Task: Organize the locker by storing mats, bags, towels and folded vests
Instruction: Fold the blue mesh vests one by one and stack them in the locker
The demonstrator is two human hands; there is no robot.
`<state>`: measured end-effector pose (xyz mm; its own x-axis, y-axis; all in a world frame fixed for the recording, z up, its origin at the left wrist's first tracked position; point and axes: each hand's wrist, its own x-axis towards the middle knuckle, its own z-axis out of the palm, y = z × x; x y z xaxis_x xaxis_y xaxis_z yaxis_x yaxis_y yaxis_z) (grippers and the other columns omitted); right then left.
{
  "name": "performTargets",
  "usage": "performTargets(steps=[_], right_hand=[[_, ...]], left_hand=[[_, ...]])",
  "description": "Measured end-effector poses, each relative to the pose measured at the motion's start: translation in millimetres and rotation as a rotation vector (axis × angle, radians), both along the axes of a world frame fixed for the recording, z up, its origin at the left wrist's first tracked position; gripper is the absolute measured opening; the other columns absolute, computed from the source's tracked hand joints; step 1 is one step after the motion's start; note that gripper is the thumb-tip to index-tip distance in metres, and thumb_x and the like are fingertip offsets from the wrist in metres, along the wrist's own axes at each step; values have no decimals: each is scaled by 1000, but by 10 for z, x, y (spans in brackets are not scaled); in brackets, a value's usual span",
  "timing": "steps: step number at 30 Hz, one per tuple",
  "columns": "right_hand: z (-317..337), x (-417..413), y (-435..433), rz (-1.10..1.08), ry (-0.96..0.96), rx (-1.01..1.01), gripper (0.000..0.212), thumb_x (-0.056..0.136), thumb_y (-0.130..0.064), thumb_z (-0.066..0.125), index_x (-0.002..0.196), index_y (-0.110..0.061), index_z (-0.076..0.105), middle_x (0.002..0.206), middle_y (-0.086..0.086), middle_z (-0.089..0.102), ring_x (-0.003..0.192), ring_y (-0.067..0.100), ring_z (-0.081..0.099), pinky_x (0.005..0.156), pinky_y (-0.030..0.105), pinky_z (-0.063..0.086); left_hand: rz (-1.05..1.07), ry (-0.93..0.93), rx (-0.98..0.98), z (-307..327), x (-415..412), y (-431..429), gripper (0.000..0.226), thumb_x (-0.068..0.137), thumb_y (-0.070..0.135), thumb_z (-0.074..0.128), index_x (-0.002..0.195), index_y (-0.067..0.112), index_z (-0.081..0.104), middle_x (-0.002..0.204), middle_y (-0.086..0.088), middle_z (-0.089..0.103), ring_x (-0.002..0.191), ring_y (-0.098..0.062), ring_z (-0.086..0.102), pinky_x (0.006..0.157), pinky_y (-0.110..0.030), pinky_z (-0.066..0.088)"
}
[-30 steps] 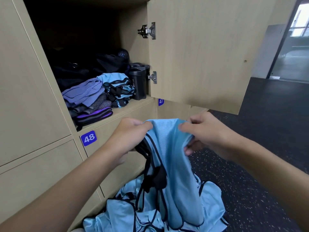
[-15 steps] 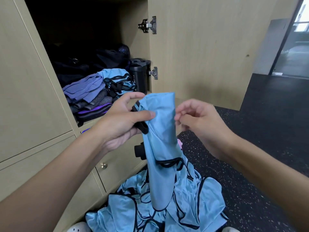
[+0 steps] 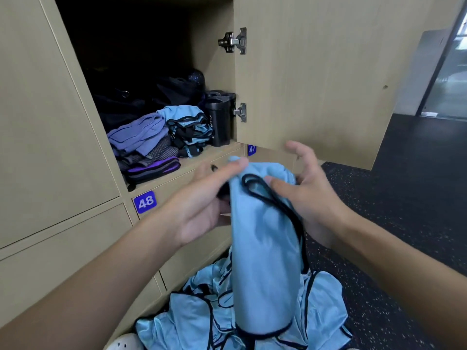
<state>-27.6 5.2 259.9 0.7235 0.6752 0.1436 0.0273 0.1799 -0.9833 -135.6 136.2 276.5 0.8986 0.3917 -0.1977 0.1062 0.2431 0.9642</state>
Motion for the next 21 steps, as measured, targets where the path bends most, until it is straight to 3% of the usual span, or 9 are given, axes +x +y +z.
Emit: performTargets(steps=[2,4,8,11,15,18,21], right_hand=[[46,54,-28,-49,9,7,58,90,-4,66,129,-41,43,82,12,68,60,21,67,54,34,55],[62,79,-54,-21,16,3,52,91,-5,64,127,-38,45,86,12,69,63,22,67,58,37,57],[55,75,-115,129,-51,-41,37,92,-13,65,126,-25,58,111,6,72,92,20,70,82,36,56],[44,103,-165,221,-235,-121,59,78,-26,81,131,-30,56,124,-2,67,111,14,66,94,34,53],[27,65,-166,136,-469,-296,70,63,-31,91,117,-47,50,124,-16,44,104,-8,57,90,19,52],[8,56,-159,184,-407,-224,65,67,-15,89,111,-36,48,106,-14,64,89,-3,66,72,18,54],[17,47,-137,84,-427,-141,52,71,-7,85,98,-27,46,87,-7,64,71,1,64,61,19,51]], left_hand=[[51,-76,73,-62,7,-43,104,76,17,82,148,49,15,104,0,77,99,-25,73,87,-45,58],[65,-128,161,-84,2,-78,105,79,-3,76,146,56,20,107,-4,76,97,-24,74,84,-41,60],[89,-209,238,-62,14,-70,63,77,-13,73,126,25,63,103,-12,76,95,-28,73,83,-38,60],[145,-232,203,-17,23,-87,42,80,-9,73,117,9,68,103,-17,75,93,-30,73,80,-38,61],[149,-213,80,43,-3,-93,32,84,-1,71,116,4,67,104,-19,74,97,-35,72,81,-43,61],[127,-183,27,75,-13,-108,29,87,4,69,115,1,67,106,-21,74,100,-37,71,80,-44,61],[157,-153,102,102,-9,-79,35,85,14,73,118,4,66,104,-17,75,94,-30,74,74,-38,63]])
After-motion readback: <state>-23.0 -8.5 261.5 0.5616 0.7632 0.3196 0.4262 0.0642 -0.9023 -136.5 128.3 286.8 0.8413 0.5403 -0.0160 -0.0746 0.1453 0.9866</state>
